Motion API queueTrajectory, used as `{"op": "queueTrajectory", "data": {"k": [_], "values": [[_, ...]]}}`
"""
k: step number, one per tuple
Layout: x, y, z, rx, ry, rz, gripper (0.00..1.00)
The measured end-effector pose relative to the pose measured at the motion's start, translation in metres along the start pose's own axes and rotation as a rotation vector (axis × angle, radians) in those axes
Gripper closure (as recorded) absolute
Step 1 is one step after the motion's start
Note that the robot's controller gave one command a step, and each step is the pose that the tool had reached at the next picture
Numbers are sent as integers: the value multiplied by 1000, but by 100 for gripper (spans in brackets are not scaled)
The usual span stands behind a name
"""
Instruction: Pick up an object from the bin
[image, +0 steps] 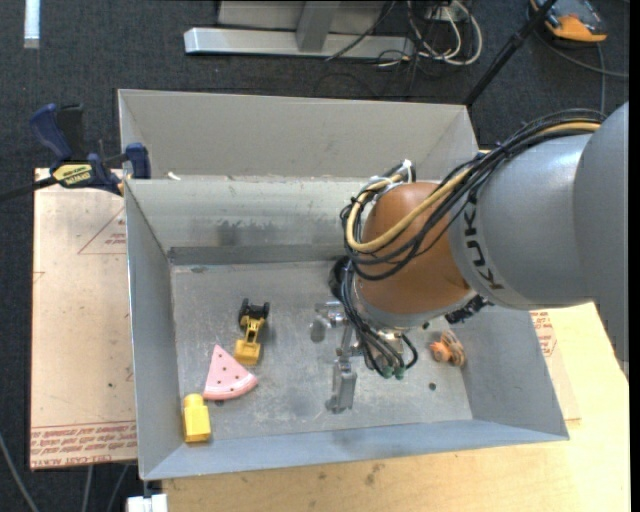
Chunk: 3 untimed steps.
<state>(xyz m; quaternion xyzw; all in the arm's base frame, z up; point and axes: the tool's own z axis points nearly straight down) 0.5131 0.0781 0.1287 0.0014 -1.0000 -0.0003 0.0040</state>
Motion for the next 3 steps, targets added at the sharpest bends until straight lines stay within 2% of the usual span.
{"op": "queueTrajectory", "data": {"k": [1,2,3], "values": [[-2,0,-4,-1,-8,2,0],[-21,53,17,0,-12,3,0],[-37,85,36,-2,-11,-88,0]]}}
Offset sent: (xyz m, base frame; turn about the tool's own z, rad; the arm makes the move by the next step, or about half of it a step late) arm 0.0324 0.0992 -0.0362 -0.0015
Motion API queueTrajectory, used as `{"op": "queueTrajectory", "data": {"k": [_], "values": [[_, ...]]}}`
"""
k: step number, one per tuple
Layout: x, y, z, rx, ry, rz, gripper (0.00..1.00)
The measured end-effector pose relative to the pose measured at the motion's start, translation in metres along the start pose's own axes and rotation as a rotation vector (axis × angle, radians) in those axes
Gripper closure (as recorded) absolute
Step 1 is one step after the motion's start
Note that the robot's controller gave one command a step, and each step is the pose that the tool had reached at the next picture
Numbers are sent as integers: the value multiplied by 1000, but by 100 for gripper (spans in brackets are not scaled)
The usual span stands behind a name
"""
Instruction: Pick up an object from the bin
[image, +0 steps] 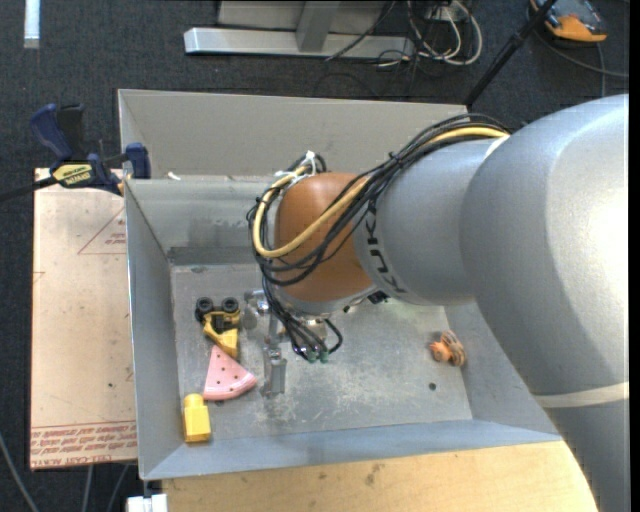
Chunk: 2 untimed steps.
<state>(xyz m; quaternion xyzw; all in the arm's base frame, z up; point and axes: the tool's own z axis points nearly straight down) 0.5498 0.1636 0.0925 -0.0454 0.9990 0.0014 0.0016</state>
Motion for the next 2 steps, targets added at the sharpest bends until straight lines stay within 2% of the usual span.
{"op": "queueTrajectory", "data": {"k": [1,2], "values": [[-45,1,-9,1,5,-11,0],[-56,-14,-42,2,-2,31,0]]}}
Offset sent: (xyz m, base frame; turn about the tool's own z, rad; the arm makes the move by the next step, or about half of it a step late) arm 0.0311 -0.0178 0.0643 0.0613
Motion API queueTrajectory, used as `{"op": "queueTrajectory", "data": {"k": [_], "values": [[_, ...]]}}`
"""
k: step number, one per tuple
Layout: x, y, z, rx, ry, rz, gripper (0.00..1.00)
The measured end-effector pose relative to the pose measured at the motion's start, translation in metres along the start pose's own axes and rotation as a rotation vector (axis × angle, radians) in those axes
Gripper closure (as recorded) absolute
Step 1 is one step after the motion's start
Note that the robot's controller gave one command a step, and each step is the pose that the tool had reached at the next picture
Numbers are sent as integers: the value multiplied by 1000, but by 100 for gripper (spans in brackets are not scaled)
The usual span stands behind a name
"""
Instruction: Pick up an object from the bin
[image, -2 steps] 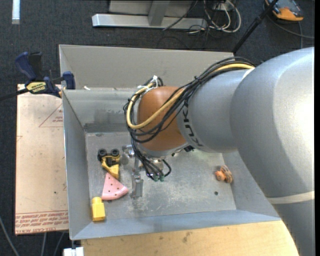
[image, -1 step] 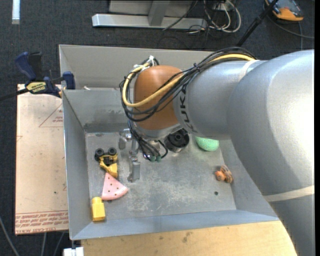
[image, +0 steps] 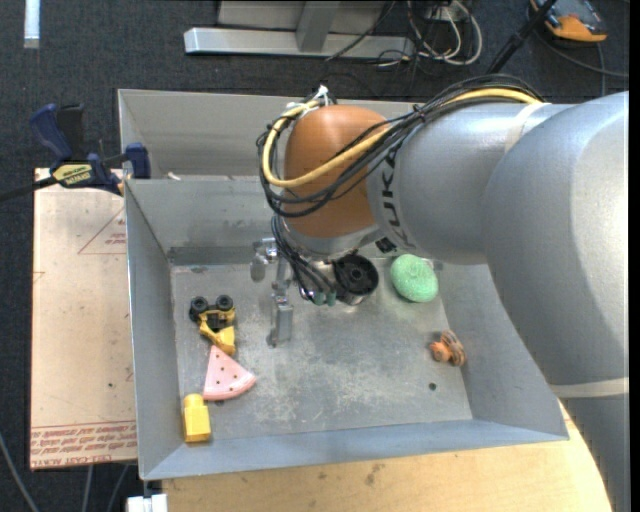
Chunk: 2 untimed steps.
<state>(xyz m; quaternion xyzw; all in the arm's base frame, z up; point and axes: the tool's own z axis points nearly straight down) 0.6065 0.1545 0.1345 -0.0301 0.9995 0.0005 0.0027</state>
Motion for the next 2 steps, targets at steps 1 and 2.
{"op": "queueTrajectory", "data": {"k": [1,2], "values": [[-12,25,8,-1,-9,-28,0],[-8,54,46,-1,2,-134,0]]}}
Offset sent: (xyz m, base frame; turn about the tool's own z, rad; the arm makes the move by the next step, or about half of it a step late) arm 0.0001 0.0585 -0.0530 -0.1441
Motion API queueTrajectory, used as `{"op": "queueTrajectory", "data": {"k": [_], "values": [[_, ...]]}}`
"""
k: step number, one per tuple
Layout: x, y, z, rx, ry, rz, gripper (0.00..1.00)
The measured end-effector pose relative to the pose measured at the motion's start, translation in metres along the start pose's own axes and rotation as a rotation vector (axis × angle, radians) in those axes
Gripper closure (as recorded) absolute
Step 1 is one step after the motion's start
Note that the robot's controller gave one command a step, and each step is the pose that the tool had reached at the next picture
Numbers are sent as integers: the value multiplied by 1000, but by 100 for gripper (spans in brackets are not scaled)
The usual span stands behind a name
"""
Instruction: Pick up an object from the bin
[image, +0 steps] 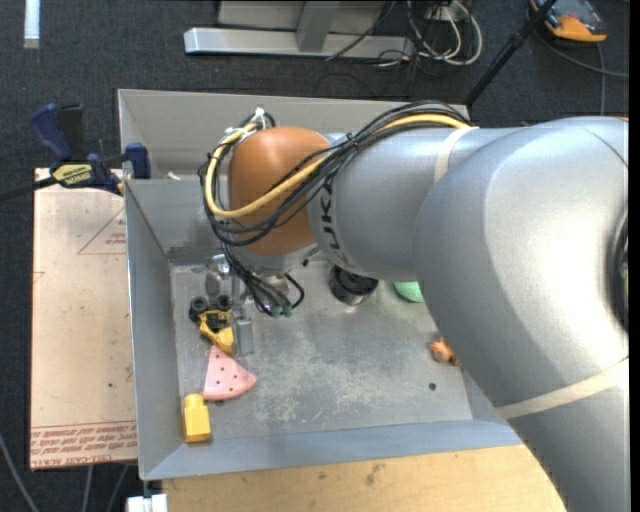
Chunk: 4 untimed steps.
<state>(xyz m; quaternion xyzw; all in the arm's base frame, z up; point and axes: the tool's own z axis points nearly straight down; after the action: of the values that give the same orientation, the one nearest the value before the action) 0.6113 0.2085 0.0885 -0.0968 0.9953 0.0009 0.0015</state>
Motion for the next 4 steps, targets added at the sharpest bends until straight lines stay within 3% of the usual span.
{"op": "queueTrajectory", "data": {"k": [1,2,3,4], "values": [[-7,18,10,0,-5,-93,100],[-7,18,10,-1,-6,-92,100],[4,9,9,-5,-24,-142,100],[27,-4,8,-5,-25,-200,100]]}}
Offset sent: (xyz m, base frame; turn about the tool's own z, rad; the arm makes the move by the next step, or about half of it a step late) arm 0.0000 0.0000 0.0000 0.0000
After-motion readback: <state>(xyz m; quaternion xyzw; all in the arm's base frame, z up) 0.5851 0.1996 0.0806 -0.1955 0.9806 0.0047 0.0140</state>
